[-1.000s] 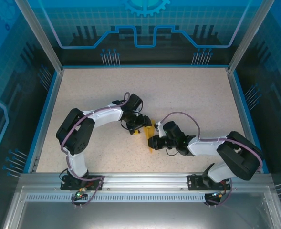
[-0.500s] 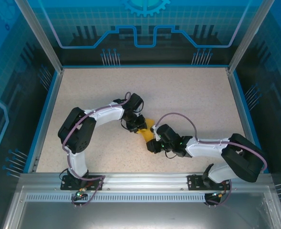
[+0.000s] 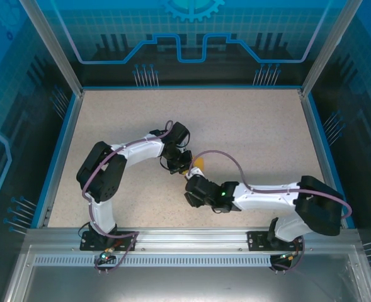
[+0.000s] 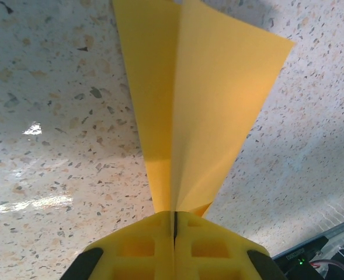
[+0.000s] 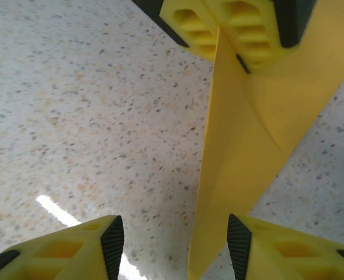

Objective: Fold a paper plane with a square sheet of paper (pick it up from the middle)
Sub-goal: Fold the wing for the fifth time at the center of the table.

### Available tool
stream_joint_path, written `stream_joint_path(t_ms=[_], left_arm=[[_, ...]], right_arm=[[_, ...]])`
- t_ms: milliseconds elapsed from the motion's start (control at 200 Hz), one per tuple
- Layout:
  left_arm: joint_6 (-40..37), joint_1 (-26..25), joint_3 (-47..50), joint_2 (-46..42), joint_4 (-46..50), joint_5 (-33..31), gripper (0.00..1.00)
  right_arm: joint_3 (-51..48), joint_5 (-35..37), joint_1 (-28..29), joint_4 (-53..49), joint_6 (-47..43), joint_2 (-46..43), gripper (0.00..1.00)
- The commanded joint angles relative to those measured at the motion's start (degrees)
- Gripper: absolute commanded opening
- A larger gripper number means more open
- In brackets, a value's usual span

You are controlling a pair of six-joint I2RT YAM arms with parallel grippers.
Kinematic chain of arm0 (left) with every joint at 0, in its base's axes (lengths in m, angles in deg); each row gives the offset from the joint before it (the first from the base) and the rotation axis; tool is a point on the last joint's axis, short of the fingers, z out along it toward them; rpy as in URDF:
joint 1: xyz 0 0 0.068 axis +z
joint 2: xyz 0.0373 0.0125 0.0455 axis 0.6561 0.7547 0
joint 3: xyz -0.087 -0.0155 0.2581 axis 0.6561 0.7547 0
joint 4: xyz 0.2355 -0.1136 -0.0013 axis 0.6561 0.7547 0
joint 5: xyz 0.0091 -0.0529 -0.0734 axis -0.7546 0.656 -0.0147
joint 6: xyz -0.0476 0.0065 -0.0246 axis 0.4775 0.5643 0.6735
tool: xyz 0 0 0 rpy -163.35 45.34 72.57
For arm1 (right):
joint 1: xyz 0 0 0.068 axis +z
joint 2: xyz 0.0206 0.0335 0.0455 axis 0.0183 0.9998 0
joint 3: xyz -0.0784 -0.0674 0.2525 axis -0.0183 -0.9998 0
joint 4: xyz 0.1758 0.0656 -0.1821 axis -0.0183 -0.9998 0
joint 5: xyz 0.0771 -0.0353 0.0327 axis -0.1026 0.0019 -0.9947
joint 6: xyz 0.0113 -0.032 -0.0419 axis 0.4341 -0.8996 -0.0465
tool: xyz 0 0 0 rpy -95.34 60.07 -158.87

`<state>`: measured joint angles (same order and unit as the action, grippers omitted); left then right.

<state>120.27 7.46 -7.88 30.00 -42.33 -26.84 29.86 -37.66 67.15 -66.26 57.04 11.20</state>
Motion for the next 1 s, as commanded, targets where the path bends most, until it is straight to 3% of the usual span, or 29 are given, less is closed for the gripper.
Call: stream_joint_path(t_ms=[0,265,785,995], left_arm=[[0.2,0.0,-1.6,0.0,1.6,1.8,0.01],[0.0,0.0,-1.9,0.1,1.7,2.1,0.01],[-0.5,0.0,-1.9,0.0,2.6,1.7,0.02],[-0.4,0.0,-1.9,-0.4,2.7,1.2,0.08]], right_arm=[[3.7,7.8,1.8,-6.7,-0.2,4.9,0.51],[9.8,13.0,3.5,-10.8,2.7,12.6,0.38],[7.8,10.8,3.5,-7.6,3.9,11.1,0.16],[4.9,8.5,2.5,-4.9,3.9,9.6,0.06]])
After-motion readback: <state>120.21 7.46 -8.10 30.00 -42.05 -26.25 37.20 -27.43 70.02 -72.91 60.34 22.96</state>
